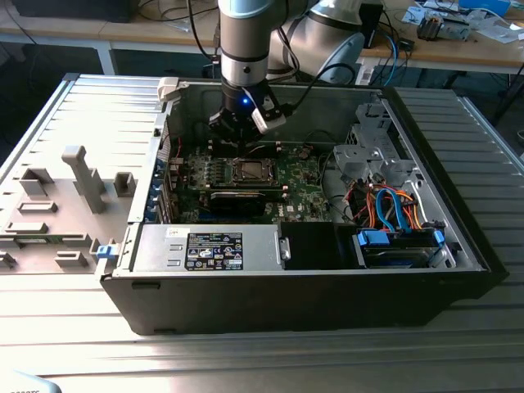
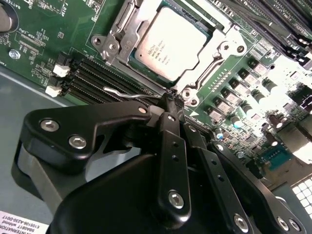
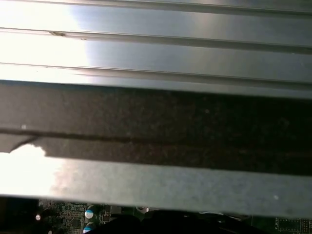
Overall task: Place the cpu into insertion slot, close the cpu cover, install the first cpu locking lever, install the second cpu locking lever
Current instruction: 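Install the first cpu locking lever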
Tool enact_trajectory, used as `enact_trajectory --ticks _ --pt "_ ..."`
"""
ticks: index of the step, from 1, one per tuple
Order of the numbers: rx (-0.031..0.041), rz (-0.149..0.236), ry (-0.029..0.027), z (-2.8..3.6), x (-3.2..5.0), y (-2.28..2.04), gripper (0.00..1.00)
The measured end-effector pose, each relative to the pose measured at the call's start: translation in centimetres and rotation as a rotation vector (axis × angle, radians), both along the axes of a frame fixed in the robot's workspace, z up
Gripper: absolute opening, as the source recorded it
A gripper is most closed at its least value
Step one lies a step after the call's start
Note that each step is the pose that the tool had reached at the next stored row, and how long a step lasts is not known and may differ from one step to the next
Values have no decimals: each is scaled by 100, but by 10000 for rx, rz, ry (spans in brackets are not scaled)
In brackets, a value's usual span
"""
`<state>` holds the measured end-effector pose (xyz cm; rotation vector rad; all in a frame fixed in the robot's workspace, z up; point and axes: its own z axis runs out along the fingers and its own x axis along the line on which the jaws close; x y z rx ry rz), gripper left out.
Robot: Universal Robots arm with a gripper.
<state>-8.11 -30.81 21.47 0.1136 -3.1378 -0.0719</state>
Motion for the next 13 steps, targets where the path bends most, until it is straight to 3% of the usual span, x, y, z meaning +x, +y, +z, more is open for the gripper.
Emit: enact_trajectory --ticks 4,13 --pt "0 -2 -1 -3 4 2 11" --pt "-2 0 0 -40 133 2 11"
